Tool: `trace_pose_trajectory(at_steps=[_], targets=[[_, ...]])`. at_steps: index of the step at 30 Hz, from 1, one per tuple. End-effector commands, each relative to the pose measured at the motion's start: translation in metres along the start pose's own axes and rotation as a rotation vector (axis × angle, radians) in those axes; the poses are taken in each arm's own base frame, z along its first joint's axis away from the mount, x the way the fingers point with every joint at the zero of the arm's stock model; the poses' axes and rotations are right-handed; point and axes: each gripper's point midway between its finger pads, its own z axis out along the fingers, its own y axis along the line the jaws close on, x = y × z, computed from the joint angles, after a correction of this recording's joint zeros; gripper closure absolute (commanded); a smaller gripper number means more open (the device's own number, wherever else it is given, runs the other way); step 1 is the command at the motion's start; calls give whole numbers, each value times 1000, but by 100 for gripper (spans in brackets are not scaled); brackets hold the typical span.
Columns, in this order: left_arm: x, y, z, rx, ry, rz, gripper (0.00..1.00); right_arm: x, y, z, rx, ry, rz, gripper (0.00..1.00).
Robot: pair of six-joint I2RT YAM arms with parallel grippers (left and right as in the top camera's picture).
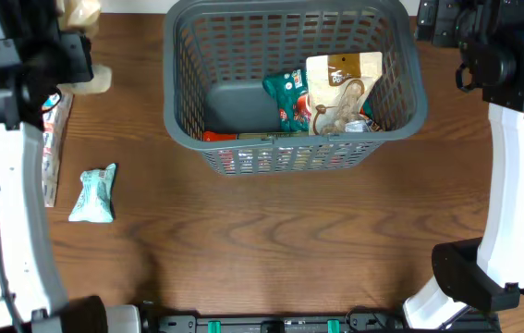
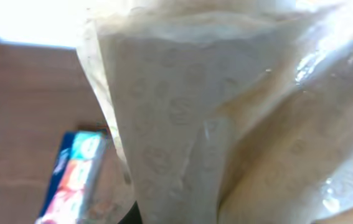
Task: Pack container
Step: 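Lift the paper bag and carry it right into the basket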
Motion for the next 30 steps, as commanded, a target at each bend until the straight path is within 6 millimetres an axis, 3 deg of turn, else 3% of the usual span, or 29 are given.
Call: trace_pose_trajectory(at_steps=[1, 9, 14, 23, 30], targets=[[-27, -47, -40, 212, -106, 21, 94, -4, -10, -9, 19, -23, 10, 1], [-58, -128, -102, 545, -254, 181, 94, -4, -10, -9, 19, -23, 10, 1], [-58, -169, -116, 692, -298, 287, 94, -4, -10, -9, 19, -23, 10, 1], [-39, -227, -116, 830, -274, 412, 94, -4, -10, -9, 19, -23, 10, 1], [-14, -275, -92, 932, -183, 471, 94, -4, -10, -9, 19, -23, 9, 1]])
